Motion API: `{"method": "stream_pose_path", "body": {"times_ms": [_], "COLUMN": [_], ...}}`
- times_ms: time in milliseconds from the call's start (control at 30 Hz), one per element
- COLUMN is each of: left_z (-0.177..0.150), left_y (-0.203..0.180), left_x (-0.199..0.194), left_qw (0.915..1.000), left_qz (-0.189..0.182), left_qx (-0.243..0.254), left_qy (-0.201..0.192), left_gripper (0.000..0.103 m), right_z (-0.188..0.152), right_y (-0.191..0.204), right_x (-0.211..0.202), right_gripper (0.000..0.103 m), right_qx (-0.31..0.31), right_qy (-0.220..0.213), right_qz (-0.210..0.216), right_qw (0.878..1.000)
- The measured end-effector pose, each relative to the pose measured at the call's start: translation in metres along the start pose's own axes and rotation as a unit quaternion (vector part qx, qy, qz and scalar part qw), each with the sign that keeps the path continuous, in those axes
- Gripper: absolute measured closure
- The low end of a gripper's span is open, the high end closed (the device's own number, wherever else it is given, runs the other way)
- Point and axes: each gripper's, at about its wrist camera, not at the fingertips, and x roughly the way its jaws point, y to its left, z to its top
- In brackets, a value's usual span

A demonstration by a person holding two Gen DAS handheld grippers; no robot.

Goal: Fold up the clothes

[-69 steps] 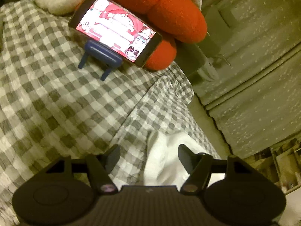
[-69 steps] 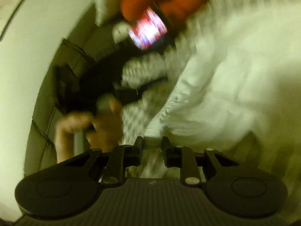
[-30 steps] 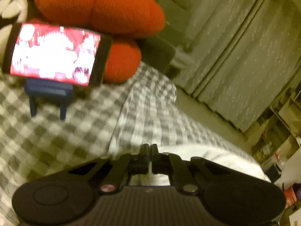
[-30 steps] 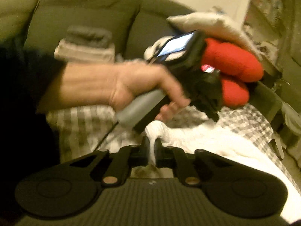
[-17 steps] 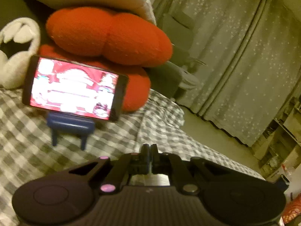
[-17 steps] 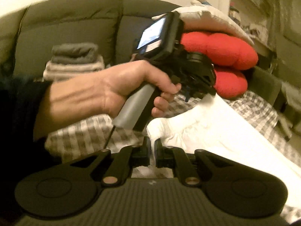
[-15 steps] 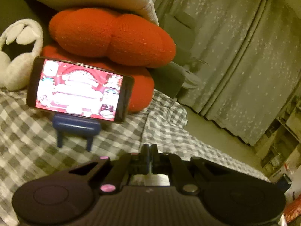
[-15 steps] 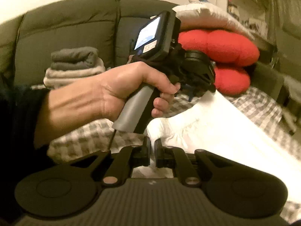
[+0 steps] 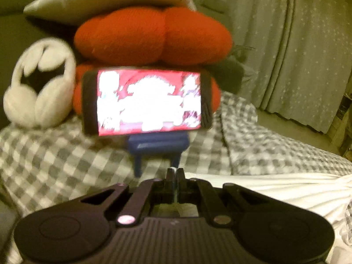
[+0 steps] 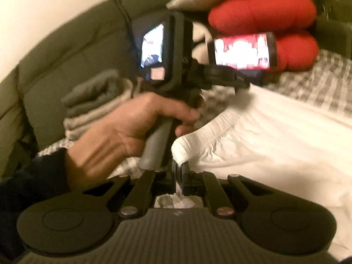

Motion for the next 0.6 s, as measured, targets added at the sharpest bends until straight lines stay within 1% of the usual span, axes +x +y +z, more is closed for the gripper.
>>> {"method": "stream_pose_path", "body": {"times_ms": [100, 133, 167, 200, 233, 367, 433, 467, 500, 533, 600], "left_z": [-0.003, -0.002, -0.001, 0.000, 0.000, 0.001, -0.001, -0.002, -0.003, -0.005, -0.007], "left_y": [0.000, 0.001, 0.002, 0.004, 0.005, 0.013, 0.017, 0.017, 0.017, 0.017, 0.011], "left_x": [0.006, 0.006, 0.006, 0.003, 0.000, -0.019, -0.027, -0.031, -0.035, -0.039, -0.046], "left_qw": [0.9999, 0.9999, 0.9998, 0.9998, 0.9997, 0.9990, 0.9983, 0.9981, 0.9979, 0.9976, 0.9974], "left_qz": [0.001, 0.001, 0.000, -0.002, -0.003, 0.010, 0.014, 0.014, 0.013, 0.012, 0.009], "left_qx": [0.003, 0.000, -0.004, -0.012, -0.018, -0.043, -0.056, -0.059, -0.063, -0.066, -0.069], "left_qy": [0.013, 0.017, 0.019, 0.018, 0.016, 0.010, 0.011, 0.012, 0.013, 0.015, 0.021], "left_gripper": [0.099, 0.098, 0.096, 0.094, 0.094, 0.093, 0.093, 0.093, 0.093, 0.093, 0.093], "right_z": [-0.005, -0.008, -0.011, -0.013, -0.013, -0.011, -0.009, -0.009, -0.008, -0.008, -0.007], "right_y": [-0.002, -0.003, -0.007, -0.011, -0.016, -0.020, -0.025, -0.026, -0.025, -0.025, -0.025], "right_x": [0.017, 0.021, 0.024, 0.024, 0.022, 0.000, -0.013, -0.019, -0.024, -0.029, -0.040], "right_gripper": [0.095, 0.093, 0.088, 0.088, 0.087, 0.085, 0.071, 0.058, 0.055, 0.055, 0.055], "right_qx": [-0.006, -0.007, -0.001, 0.007, 0.014, 0.008, 0.006, 0.004, 0.000, -0.003, -0.017], "right_qy": [0.018, 0.025, 0.033, 0.040, 0.046, 0.037, 0.030, 0.026, 0.022, 0.019, 0.010], "right_qz": [-0.004, -0.006, -0.004, 0.004, 0.013, 0.038, 0.050, 0.053, 0.056, 0.058, 0.041], "right_qw": [1.000, 1.000, 0.999, 0.999, 0.999, 0.999, 0.998, 0.998, 0.998, 0.998, 0.999]}}
